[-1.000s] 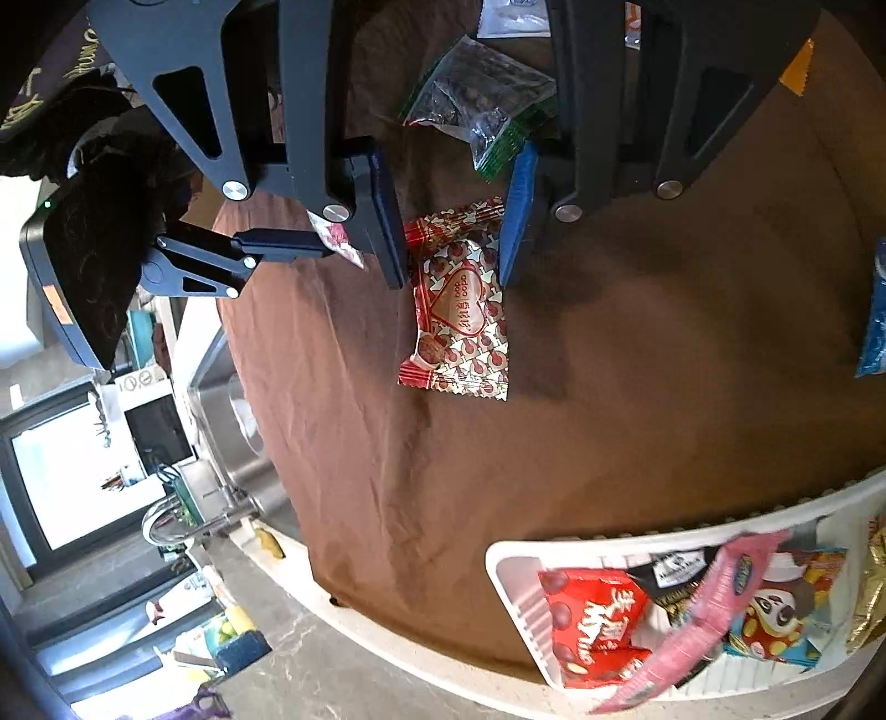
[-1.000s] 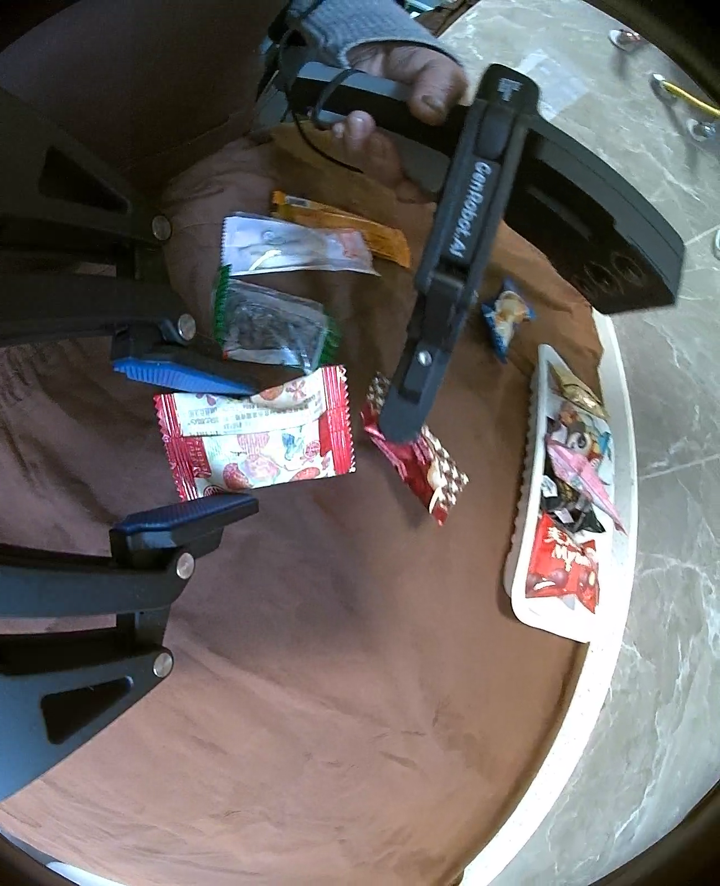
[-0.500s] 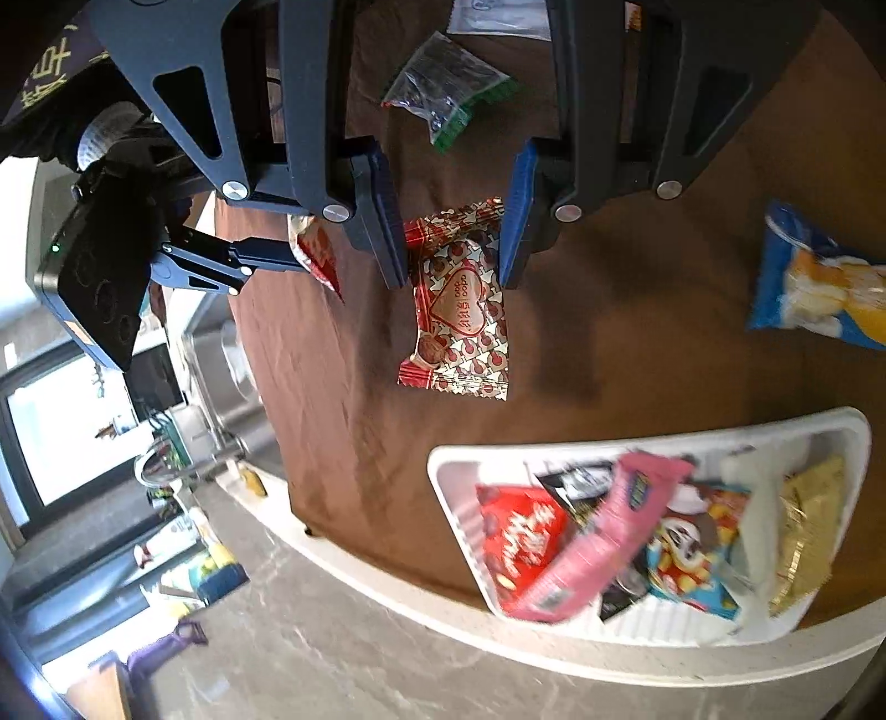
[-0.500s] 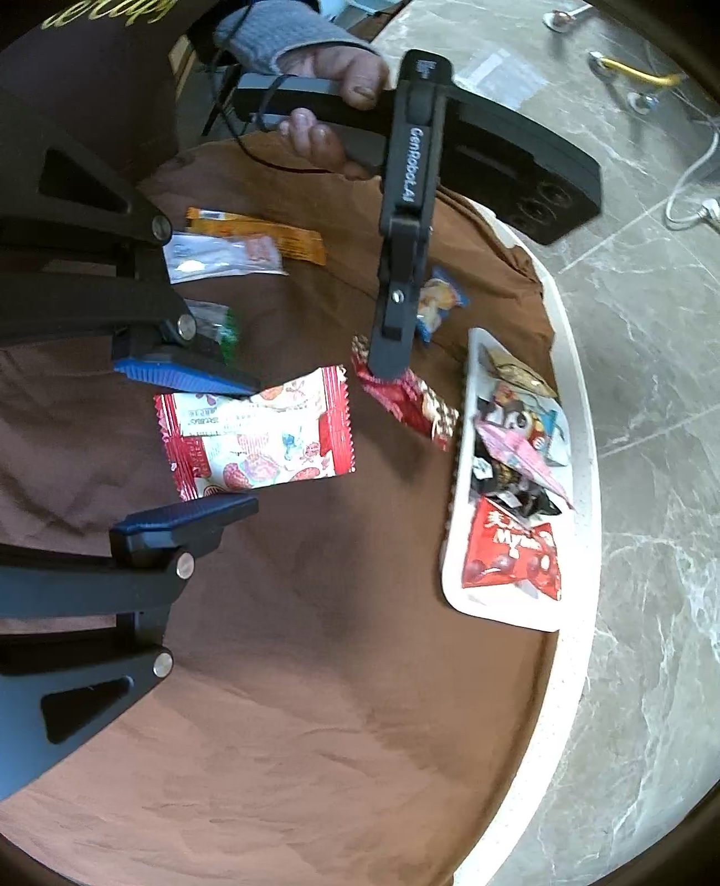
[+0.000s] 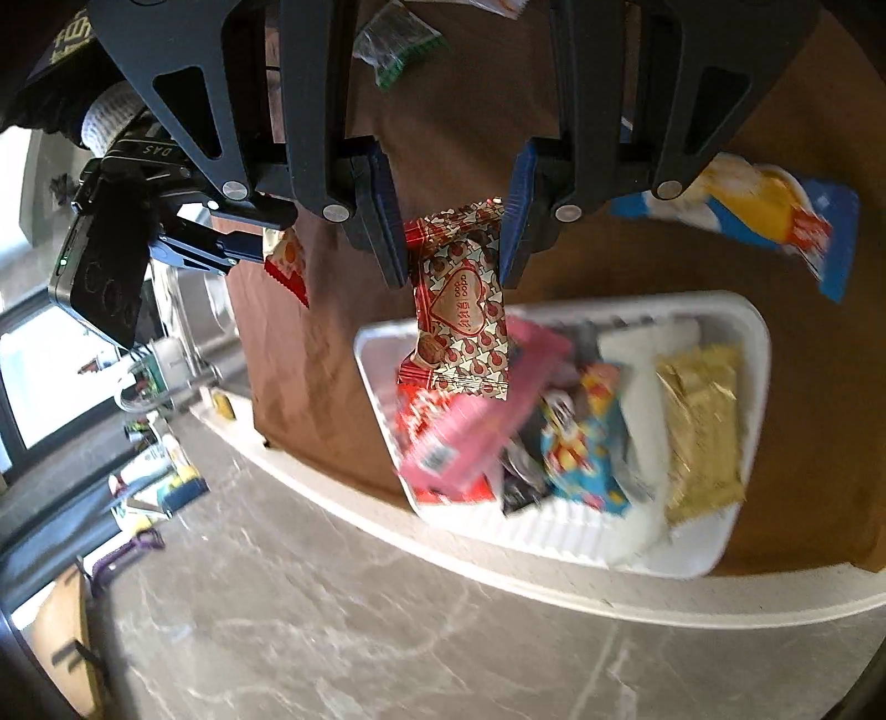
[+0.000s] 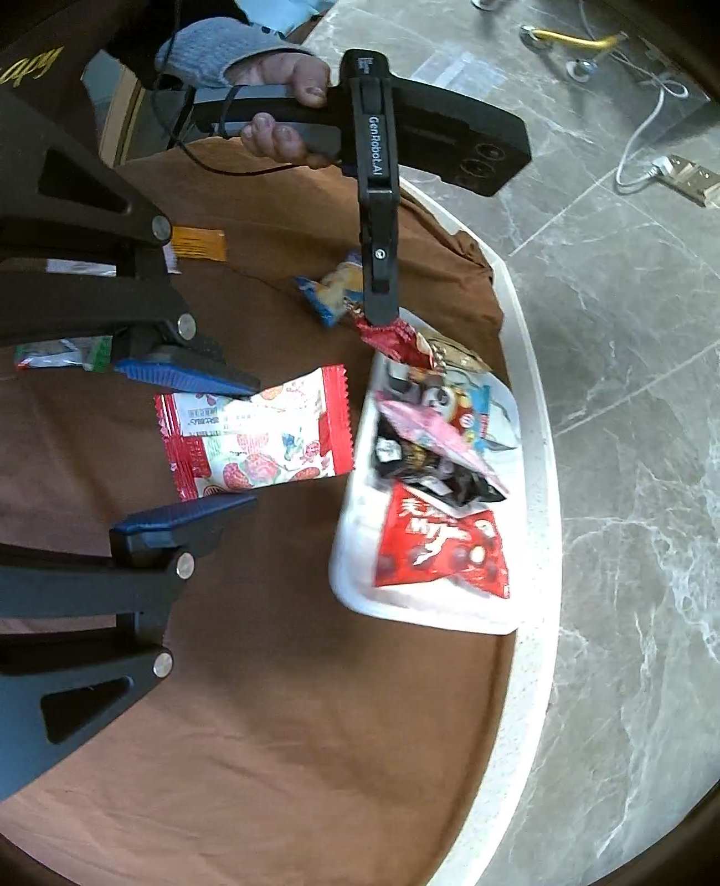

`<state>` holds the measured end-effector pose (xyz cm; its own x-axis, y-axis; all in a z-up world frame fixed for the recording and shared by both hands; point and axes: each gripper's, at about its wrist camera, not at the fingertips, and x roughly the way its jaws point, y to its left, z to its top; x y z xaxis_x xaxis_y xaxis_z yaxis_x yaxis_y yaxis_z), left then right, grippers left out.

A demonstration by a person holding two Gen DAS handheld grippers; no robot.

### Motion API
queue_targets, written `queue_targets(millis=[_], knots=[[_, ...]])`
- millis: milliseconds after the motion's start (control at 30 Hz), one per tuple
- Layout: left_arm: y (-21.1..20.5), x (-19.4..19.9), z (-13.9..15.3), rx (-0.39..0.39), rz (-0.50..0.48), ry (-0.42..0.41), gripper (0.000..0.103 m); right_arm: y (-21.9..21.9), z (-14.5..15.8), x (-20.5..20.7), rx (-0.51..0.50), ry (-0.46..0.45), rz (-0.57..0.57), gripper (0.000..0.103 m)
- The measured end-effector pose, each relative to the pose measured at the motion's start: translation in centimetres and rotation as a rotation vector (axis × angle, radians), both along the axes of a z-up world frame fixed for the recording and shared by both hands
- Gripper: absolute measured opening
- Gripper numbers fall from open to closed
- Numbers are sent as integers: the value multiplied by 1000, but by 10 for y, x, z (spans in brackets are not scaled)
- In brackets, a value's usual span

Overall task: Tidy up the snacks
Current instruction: 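Carry both packets into the white tray and open both tools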

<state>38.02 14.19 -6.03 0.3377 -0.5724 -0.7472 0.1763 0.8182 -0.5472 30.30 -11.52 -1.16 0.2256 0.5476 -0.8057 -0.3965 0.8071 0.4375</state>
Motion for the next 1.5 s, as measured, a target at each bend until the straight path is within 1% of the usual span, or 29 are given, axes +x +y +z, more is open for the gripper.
queue_targets(millis=[200,300,433,733,900,1200,1267,1367,1433,1500], knots=[[18,29,1,15,38,-9,31,9,-6,38,15,11,-24,38],[14,41,-2,30,48,-9,31,16,-9,58,6,6,-32,38],[20,58,-7,44,54,-9,31,25,-15,84,20,13,-39,38],[20,87,-25,72,64,1,31,46,-39,125,30,55,-60,38],[19,97,-33,96,65,-6,31,56,-49,144,11,61,-72,38],[9,112,-44,145,63,-2,32,76,-54,157,-120,-8,-57,39],[5,113,-45,166,61,-5,32,82,-48,154,-180,-58,-46,39],[-3,112,-43,215,49,-17,32,88,-41,148,-240,-111,-33,41],[-7,110,-40,240,42,-27,33,90,-35,145,-250,-140,-26,42],[-10,110,-37,263,46,-38,38,91,-28,141,-260,-165,-26,42]])
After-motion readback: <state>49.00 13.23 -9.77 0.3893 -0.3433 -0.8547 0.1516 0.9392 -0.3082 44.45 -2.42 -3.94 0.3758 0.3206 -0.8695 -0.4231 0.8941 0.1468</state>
